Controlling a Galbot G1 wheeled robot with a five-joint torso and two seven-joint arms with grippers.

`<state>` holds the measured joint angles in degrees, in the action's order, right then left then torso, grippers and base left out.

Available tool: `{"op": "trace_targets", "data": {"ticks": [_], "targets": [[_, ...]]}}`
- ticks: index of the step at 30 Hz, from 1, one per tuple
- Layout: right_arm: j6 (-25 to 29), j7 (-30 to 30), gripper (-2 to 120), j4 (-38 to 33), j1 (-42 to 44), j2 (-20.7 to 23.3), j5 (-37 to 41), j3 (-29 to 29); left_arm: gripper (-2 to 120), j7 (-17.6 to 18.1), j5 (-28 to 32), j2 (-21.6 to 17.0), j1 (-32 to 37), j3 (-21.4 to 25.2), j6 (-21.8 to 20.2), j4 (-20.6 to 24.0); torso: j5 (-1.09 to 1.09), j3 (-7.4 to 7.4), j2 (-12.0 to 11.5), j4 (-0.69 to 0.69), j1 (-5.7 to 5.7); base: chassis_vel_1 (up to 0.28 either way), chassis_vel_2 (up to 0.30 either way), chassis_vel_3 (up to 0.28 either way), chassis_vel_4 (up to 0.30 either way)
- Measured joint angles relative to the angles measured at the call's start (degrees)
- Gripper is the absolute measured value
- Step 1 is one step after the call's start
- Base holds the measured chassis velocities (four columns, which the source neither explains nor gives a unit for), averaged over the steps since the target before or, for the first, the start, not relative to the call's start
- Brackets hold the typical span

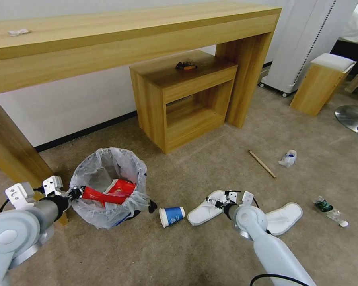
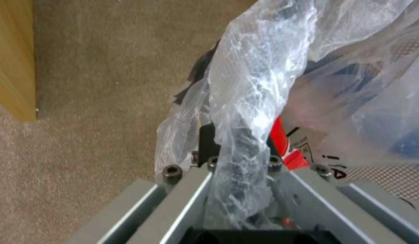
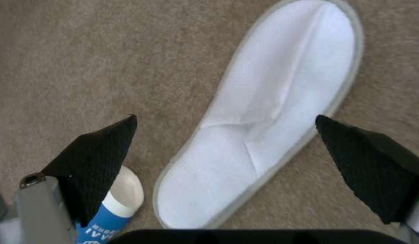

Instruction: Pick up the trash bin and place the garbage on the floor into it.

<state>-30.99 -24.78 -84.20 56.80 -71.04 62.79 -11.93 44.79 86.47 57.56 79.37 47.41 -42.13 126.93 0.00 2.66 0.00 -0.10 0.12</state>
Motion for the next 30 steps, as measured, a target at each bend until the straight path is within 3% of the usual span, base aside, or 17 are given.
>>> {"op": "trace_targets", "data": {"ticks": [14,30], "targets": [[1.16,3.04,94,5.40,-2.53,-2.17,-4.19,1.87,0,-0.17,-0.34,-0.26,-0.86,-0.39,0.00,-1.13,0.00,0.00,0.00,0.01,0.00,0.000,0.000,0.000,0.000],[2.15,3.69,37,7.46,-3.01,-1.50,-6.88,0.20,0,-0.62,-0.31,-0.38,-1.29,-0.81,0.00,-1.60,0.00,0.00,0.00,0.00,0.00,0.000,0.000,0.000,0.000]]}}
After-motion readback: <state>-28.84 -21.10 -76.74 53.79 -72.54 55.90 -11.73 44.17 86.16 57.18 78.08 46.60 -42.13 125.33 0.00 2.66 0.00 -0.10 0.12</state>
